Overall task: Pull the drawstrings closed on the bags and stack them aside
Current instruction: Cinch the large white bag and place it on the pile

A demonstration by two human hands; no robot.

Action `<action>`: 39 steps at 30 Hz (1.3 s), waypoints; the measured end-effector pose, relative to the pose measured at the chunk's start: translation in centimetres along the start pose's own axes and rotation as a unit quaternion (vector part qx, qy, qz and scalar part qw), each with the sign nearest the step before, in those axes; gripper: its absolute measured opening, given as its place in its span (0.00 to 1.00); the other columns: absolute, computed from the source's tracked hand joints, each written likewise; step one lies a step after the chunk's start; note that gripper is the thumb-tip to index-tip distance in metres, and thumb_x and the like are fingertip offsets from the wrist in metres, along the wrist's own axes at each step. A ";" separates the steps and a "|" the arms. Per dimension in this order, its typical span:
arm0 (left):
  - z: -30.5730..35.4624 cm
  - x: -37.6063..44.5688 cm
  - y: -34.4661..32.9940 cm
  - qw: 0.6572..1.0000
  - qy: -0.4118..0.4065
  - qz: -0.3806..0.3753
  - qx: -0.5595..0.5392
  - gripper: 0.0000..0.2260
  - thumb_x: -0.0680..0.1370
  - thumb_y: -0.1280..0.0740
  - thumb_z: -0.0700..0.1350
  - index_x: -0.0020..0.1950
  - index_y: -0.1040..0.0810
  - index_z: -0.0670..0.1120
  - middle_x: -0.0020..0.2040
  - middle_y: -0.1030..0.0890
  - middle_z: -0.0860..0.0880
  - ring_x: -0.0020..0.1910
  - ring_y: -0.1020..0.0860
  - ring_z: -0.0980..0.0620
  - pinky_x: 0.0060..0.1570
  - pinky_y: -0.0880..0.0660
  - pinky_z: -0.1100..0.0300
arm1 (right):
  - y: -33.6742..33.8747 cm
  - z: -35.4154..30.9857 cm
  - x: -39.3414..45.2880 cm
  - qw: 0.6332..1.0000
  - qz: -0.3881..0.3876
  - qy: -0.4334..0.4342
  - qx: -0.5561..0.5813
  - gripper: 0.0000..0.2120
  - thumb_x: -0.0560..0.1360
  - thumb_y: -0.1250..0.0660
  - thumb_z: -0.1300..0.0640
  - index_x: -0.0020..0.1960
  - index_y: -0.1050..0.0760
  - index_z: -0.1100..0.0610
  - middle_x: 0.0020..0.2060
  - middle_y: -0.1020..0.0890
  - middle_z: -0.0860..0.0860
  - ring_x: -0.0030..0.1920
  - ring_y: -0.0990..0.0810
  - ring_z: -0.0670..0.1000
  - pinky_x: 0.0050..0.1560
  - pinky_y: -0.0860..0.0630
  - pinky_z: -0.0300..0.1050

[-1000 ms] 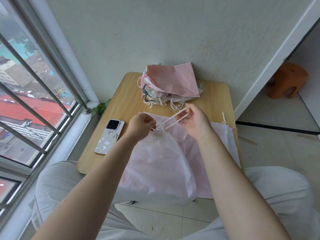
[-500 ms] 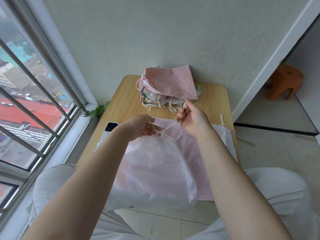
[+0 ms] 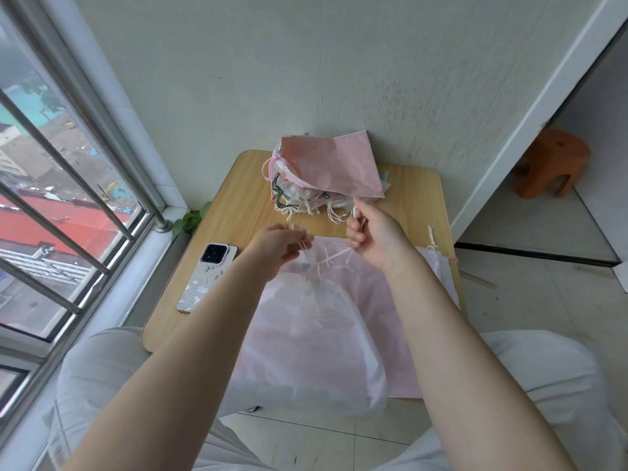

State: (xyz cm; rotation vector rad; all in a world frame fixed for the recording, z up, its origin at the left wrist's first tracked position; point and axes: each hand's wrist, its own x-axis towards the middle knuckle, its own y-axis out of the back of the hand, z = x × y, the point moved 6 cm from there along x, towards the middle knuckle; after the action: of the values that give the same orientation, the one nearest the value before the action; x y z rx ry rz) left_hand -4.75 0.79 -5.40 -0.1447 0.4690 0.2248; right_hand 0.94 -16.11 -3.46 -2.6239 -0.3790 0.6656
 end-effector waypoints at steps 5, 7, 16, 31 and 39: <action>-0.8 0.0 1.6 0.958 0.042 0.050 -0.279 0.13 0.81 0.48 0.32 0.39 0.34 0.45 0.27 0.35 0.50 0.20 0.36 0.54 0.25 0.28 0.62 | 1.4 0.5 -0.8 0.944 0.068 0.019 -0.321 0.14 0.76 0.37 0.55 0.34 0.37 0.53 0.25 0.34 0.50 0.22 0.42 0.48 0.24 0.46 0.36; -1.0 -0.1 2.5 0.970 0.033 0.085 -0.226 0.13 0.80 0.49 0.32 0.39 0.35 0.47 0.26 0.39 0.51 0.21 0.42 0.54 0.21 0.40 0.66 | 1.5 0.1 -1.1 0.882 0.103 0.068 -0.455 0.12 0.74 0.38 0.55 0.34 0.36 0.54 0.28 0.32 0.52 0.27 0.38 0.50 0.27 0.41 0.39; 1.1 -1.5 2.5 0.978 -0.110 0.146 0.103 0.15 0.73 0.27 0.49 0.54 0.28 0.47 0.40 0.28 0.49 0.30 0.32 0.53 0.27 0.34 0.61 | -1.7 1.7 -2.2 0.750 -0.063 0.044 -0.657 0.11 0.73 0.35 0.48 0.42 0.21 0.55 0.35 0.20 0.49 0.39 0.23 0.51 0.38 0.30 0.42; 2.4 -2.2 1.4 0.808 -0.262 0.038 0.526 0.06 0.74 0.29 0.44 0.51 0.16 0.50 0.57 0.22 0.50 0.58 0.25 0.48 0.57 0.28 0.55 | -1.5 2.4 -2.0 0.771 -0.060 0.048 -0.632 0.08 0.69 0.24 0.51 0.42 0.18 0.55 0.37 0.22 0.47 0.39 0.24 0.47 0.39 0.29 0.40; 0.8 -2.2 -0.2 0.755 -0.208 0.022 0.621 0.08 0.76 0.30 0.48 0.54 0.17 0.54 0.54 0.17 0.55 0.54 0.21 0.53 0.52 0.23 0.56 | -1.7 2.7 -2.0 0.756 -0.059 0.061 -0.650 0.08 0.71 0.25 0.52 0.43 0.18 0.56 0.38 0.21 0.48 0.40 0.24 0.49 0.37 0.30 0.41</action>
State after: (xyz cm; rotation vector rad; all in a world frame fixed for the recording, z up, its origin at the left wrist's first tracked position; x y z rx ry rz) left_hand -6.24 0.34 -3.71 1.2208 0.0951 -0.0511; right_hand -2.42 -14.48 -4.06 -3.8083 -1.3499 0.1019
